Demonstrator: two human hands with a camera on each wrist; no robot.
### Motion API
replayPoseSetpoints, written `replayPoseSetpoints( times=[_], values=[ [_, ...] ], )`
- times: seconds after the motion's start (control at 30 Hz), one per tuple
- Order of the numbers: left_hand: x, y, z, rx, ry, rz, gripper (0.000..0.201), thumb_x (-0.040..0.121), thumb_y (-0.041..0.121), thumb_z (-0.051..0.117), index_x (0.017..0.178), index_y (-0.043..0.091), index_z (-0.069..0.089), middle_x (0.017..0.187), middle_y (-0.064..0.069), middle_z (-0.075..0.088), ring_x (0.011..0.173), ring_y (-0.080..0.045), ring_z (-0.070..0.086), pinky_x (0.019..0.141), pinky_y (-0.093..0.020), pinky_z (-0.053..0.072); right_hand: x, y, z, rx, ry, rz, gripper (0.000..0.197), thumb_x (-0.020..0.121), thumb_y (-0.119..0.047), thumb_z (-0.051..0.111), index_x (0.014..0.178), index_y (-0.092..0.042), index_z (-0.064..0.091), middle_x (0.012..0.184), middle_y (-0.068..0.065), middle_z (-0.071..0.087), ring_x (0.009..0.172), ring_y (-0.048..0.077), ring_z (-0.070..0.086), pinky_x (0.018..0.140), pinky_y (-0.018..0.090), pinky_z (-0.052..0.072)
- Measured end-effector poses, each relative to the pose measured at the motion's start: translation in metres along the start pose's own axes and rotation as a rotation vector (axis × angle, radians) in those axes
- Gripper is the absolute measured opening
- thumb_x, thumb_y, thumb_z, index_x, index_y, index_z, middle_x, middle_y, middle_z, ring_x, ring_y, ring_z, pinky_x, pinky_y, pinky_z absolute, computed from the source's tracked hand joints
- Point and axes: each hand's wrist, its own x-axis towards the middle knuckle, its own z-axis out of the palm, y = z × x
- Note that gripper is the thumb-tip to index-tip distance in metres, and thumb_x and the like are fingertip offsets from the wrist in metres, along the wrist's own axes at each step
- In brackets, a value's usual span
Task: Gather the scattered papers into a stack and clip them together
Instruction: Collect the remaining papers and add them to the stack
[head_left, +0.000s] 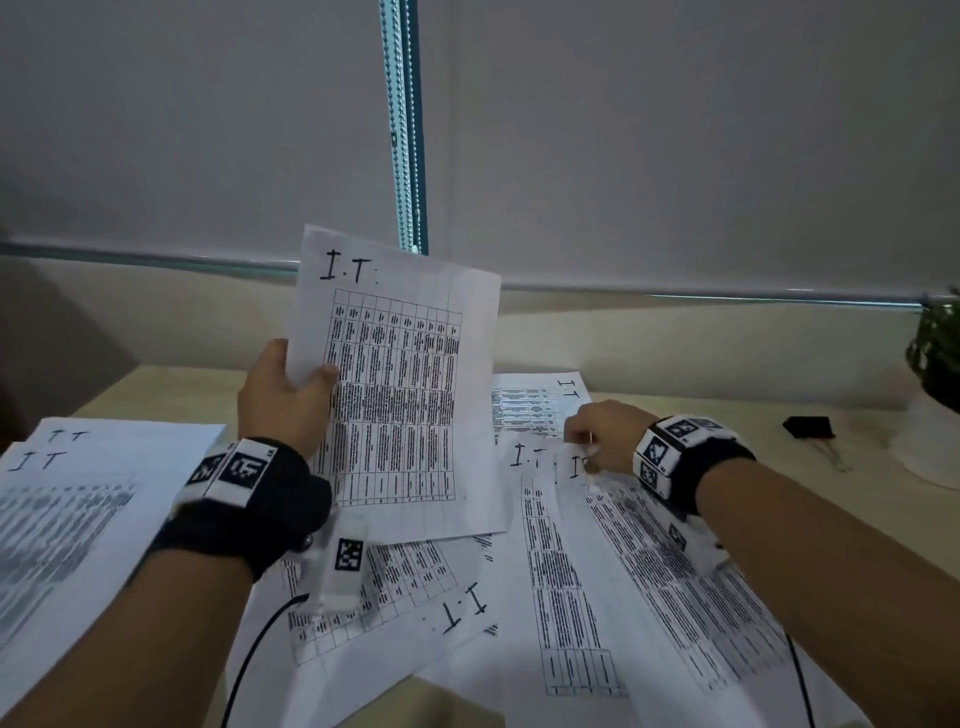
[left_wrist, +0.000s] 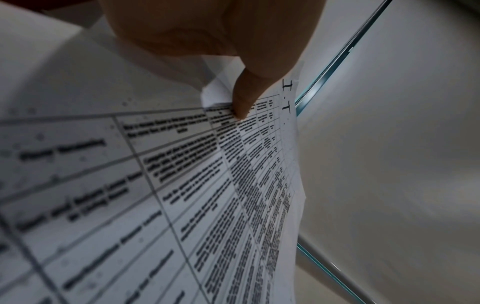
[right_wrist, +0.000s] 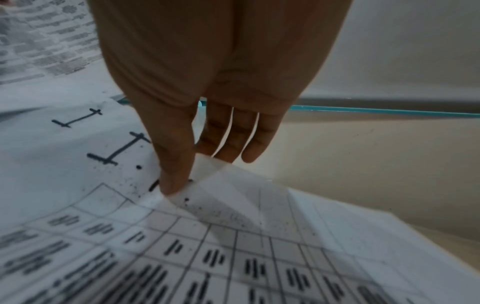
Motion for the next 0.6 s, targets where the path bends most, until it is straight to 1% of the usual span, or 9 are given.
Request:
replayPoseSetpoints(
  times=[0.07,0.1,0.17,0.23,0.33,0.4,0.47,0.53,0.6],
  values=[
    [-0.001,0.002,0.002,0.0,-0.003,0.008,0.023,0.09,0.02,0.058,0.109,0.009,0.055,0.094,-0.006,0.059,0.084,-0.026,0.055,0.073,-0.032,0.041,-0.002,0.003,-0.007,0.054,0.023,0.013,0.034,0.073,-0.011,0.07,0.084,-0.032,0.046,0.081,-0.01,0.054,0.077,0.015,0.052,0.07,0.027,0.043],
    [-0.001,0.002,0.002,-0.002,0.001,0.012,0.022,0.09,0.02,0.058,0.109,0.008,0.055,0.093,-0.006,0.058,0.083,-0.026,0.054,0.072,-0.032,0.041,-0.003,0.005,-0.011,0.071,0.048,0.02,0.036,0.074,-0.011,0.069,0.086,-0.035,0.045,0.078,-0.013,0.055,0.075,0.014,0.053,0.071,0.027,0.044],
    [-0.002,0.002,0.002,-0.011,0.015,0.005,0.022,0.09,0.018,0.057,0.109,0.008,0.055,0.094,-0.007,0.057,0.083,-0.027,0.054,0.072,-0.032,0.04,-0.007,0.008,-0.023,0.073,0.075,0.015,0.033,0.078,-0.009,0.065,0.086,-0.035,0.048,0.073,-0.013,0.056,0.072,0.013,0.055,0.065,0.023,0.043],
    [-0.002,0.001,0.001,-0.022,0.02,-0.004,0.023,0.09,0.018,0.057,0.11,0.008,0.054,0.095,-0.008,0.057,0.084,-0.027,0.054,0.072,-0.033,0.041,-0.013,0.007,-0.032,0.083,0.08,0.003,0.026,0.083,-0.006,0.06,0.088,-0.031,0.055,0.072,-0.012,0.057,0.067,0.01,0.055,0.06,0.019,0.04],
    [-0.004,0.001,-0.002,-0.019,0.019,-0.011,0.024,0.09,0.019,0.057,0.111,0.009,0.054,0.095,-0.007,0.057,0.084,-0.028,0.054,0.073,-0.033,0.041,-0.022,0.003,-0.032,0.113,0.137,0.024,0.025,0.086,-0.004,0.053,0.097,-0.024,0.062,0.08,-0.009,0.056,0.069,0.01,0.053,0.066,0.021,0.044],
    [-0.005,-0.001,-0.003,-0.021,0.02,-0.018,0.025,0.089,0.019,0.058,0.112,0.009,0.055,0.096,-0.007,0.057,0.085,-0.027,0.054,0.074,-0.034,0.042,-0.024,0.001,-0.023,0.09,0.18,0.026,0.023,0.086,-0.006,0.054,0.096,-0.025,0.062,0.092,-0.006,0.057,0.077,0.012,0.052,0.072,0.024,0.045],
    [-0.004,-0.003,-0.005,-0.029,0.025,-0.021,0.024,0.088,0.018,0.059,0.111,0.01,0.056,0.095,-0.007,0.058,0.085,-0.027,0.055,0.077,-0.035,0.045,-0.022,0.003,-0.012,0.065,0.21,0.011,0.023,0.084,-0.006,0.059,0.096,-0.025,0.062,0.102,-0.004,0.054,0.086,0.013,0.048,0.079,0.028,0.044],
    [-0.003,-0.005,-0.007,-0.032,0.026,-0.018,0.024,0.088,0.018,0.059,0.11,0.01,0.056,0.096,-0.007,0.059,0.085,-0.027,0.055,0.076,-0.035,0.044,-0.019,0.003,-0.005,0.108,0.239,0.002,0.025,0.082,-0.003,0.061,0.096,-0.023,0.063,0.106,-0.002,0.052,0.088,0.012,0.047,0.081,0.027,0.042],
    [-0.001,-0.008,-0.006,-0.038,0.022,-0.021,0.024,0.088,0.018,0.059,0.11,0.009,0.056,0.097,-0.008,0.06,0.085,-0.027,0.056,0.075,-0.034,0.043,-0.017,0.002,-0.002,0.134,0.236,-0.008,0.023,0.081,-0.001,0.062,0.093,-0.02,0.065,0.102,-0.001,0.052,0.085,0.012,0.046,0.079,0.026,0.041]
  ],
)
